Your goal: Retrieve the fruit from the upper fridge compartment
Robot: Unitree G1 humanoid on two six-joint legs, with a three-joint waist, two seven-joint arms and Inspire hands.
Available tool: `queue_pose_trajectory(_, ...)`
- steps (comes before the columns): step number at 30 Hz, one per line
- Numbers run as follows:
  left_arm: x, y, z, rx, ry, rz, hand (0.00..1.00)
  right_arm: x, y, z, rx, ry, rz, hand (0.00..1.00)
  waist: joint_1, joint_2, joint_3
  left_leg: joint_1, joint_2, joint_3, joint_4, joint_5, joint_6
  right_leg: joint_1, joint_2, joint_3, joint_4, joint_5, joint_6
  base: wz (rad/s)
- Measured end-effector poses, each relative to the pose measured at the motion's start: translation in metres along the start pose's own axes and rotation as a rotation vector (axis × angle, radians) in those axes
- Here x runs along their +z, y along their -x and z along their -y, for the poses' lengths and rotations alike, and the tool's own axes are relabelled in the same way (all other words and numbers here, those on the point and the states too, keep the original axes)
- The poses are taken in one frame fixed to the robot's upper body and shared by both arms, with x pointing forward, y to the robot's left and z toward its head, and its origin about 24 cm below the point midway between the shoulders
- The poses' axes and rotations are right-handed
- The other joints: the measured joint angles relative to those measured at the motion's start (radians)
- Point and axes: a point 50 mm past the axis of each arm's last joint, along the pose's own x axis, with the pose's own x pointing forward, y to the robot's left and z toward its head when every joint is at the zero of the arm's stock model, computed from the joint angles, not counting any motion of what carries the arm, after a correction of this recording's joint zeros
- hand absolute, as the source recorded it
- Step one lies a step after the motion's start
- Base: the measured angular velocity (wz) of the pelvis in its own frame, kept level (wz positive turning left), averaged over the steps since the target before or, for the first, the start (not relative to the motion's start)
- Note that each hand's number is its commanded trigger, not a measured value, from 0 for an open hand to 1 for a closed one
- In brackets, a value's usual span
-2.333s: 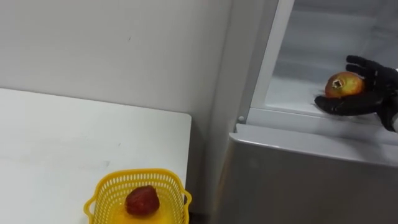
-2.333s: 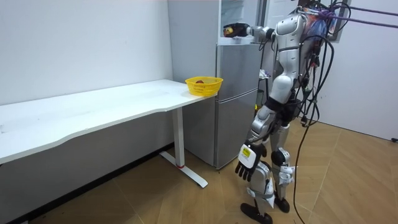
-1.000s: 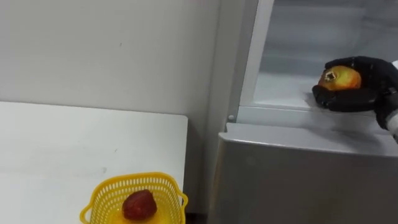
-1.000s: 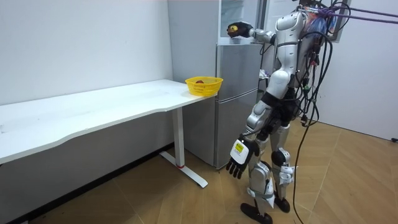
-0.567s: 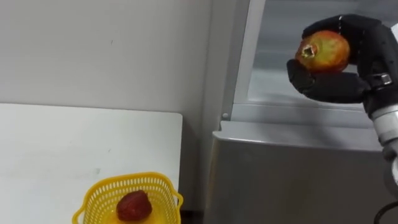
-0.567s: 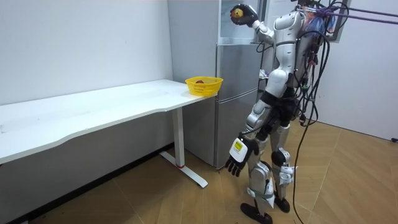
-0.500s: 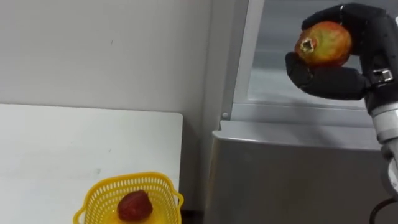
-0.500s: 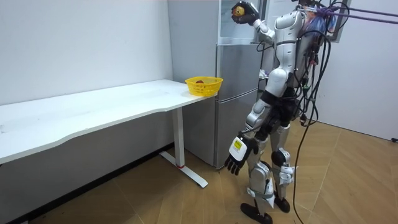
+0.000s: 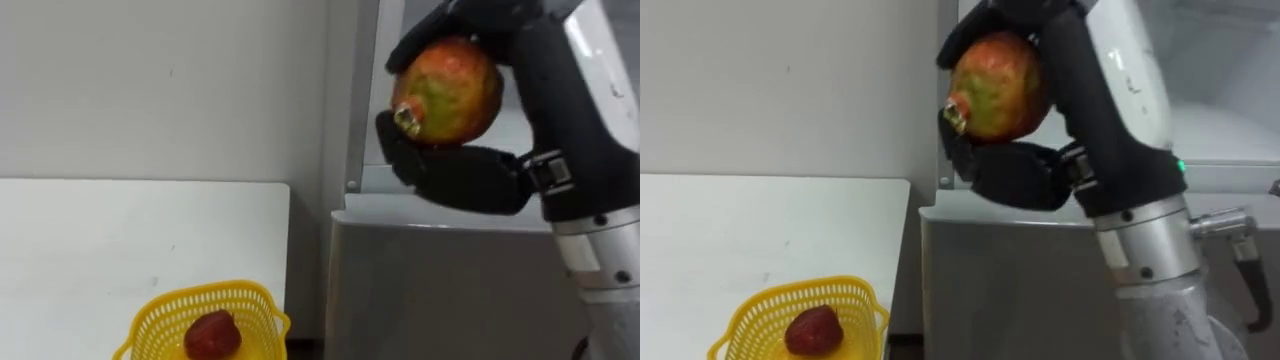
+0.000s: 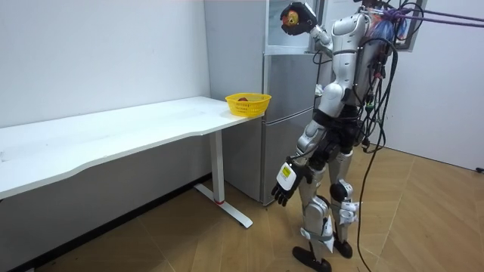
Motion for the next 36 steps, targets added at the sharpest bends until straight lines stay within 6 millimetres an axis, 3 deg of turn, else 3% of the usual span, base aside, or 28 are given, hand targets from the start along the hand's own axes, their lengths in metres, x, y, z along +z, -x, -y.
queue_pose_trajectory(3,0.000,0.000,-0.005,0.000,-0.006,-0.003,0.00,0.002,0.002,-0.006,0.034,0.010,0.006,1.00,0.014,-0.013,0.0044,-0.001,0.001,0.001,0.000,0.000,0.000,-0.001,0.001,-0.002,-0.001,0.000,0.000,-0.01)
queue_pose_trajectory(7,-0.003,0.000,-0.007,-0.007,-0.020,-0.013,0.00,0.004,0.003,-0.015,0.078,0.009,0.018,1.00,0.030,-0.023,0.0025,0.000,0.000,-0.001,0.002,0.000,0.000,-0.001,0.000,-0.001,-0.002,0.000,0.000,0.00)
queue_pose_trajectory(17,0.004,-0.001,-0.005,-0.051,-0.035,0.003,0.00,-0.001,0.008,-0.034,0.217,0.120,0.020,1.00,0.066,-0.016,0.0074,-0.011,-0.001,-0.005,0.000,0.000,0.000,-0.005,-0.001,-0.012,-0.003,0.000,0.000,0.02)
queue_pose_trajectory(22,0.008,-0.002,-0.004,-0.062,-0.072,0.011,0.00,-0.009,0.010,-0.045,0.243,0.091,-0.029,1.00,0.074,-0.017,0.0084,-0.008,-0.002,-0.005,0.003,0.000,0.000,-0.004,-0.002,-0.013,-0.003,0.000,0.000,0.00)
queue_pose_trajectory(30,0.008,-0.002,0.000,-0.089,-0.106,-0.001,0.00,-0.025,0.020,-0.082,0.364,0.003,-0.152,1.00,0.100,-0.017,0.0134,-0.011,-0.003,-0.010,-0.004,0.000,0.000,-0.006,-0.002,-0.013,-0.003,0.000,0.000,0.02)
queue_pose_trajectory(36,0.003,-0.002,0.006,-0.106,-0.092,-0.024,0.00,-0.031,0.024,-0.091,0.386,-0.009,-0.196,1.00,0.118,-0.014,0.0166,-0.010,-0.004,-0.016,0.001,0.000,0.000,-0.002,-0.002,-0.013,-0.003,0.000,0.000,0.04)
